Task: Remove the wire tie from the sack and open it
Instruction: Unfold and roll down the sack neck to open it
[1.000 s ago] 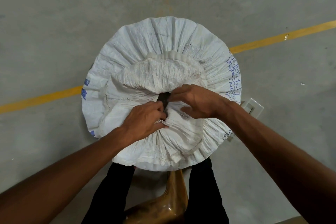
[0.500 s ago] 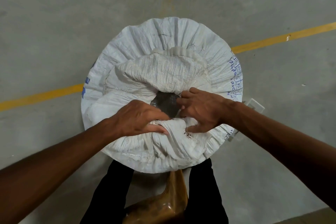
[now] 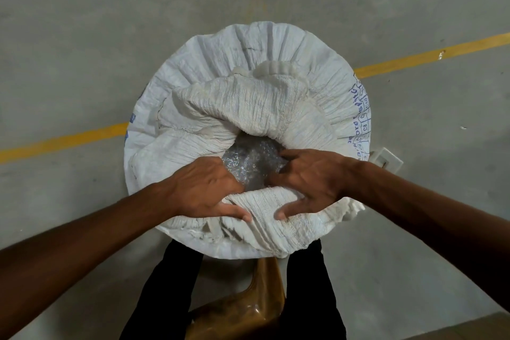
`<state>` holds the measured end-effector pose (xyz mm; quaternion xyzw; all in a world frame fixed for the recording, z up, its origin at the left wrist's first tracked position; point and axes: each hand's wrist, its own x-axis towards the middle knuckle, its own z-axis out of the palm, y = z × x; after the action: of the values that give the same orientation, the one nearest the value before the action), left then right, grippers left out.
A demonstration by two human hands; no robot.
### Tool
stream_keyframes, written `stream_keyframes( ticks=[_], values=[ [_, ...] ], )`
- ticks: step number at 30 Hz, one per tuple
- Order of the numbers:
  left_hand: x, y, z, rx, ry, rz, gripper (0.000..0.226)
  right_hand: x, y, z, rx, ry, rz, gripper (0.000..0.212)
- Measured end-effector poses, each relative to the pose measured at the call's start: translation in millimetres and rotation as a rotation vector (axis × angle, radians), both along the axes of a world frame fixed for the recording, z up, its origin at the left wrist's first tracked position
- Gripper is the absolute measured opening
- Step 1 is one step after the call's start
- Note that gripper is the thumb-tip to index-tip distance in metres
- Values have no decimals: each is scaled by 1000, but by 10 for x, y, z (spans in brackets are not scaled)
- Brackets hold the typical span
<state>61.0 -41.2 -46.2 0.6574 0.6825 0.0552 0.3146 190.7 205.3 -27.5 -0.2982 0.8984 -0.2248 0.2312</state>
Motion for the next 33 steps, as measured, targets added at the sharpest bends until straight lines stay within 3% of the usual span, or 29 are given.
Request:
stream_keyframes(
  ticks=[2, 6, 12, 16, 20, 23, 27, 33],
  values=[
    [22, -27, 27, -42, -10, 1, 83, 19, -26, 27, 53, -111, 6, 77],
    [15, -80, 43, -79, -40, 49, 90, 98, -23, 56, 68, -119, -10, 86],
    [-5, -119, 78, -96, -3, 83, 84, 216, 9, 22, 50, -140, -90, 81],
    [74, -161, 57, 45, 95, 57, 80, 210, 6, 3, 47, -190, -116, 80],
    [141, -89, 115, -67, 43, 36, 92, 132, -70, 25, 8, -224, -173, 80],
    [64, 43, 186, -141, 35, 175, 101, -7, -62, 76, -14, -206, -309, 80],
    [-116, 91, 210, -163, -25, 437, 84, -122, 13, 51, -15, -160, -496, 76],
    [-286, 61, 342, -105, -141, 719, 103, -131, 123, -25, -134, -171, -705, 92]
  ],
)
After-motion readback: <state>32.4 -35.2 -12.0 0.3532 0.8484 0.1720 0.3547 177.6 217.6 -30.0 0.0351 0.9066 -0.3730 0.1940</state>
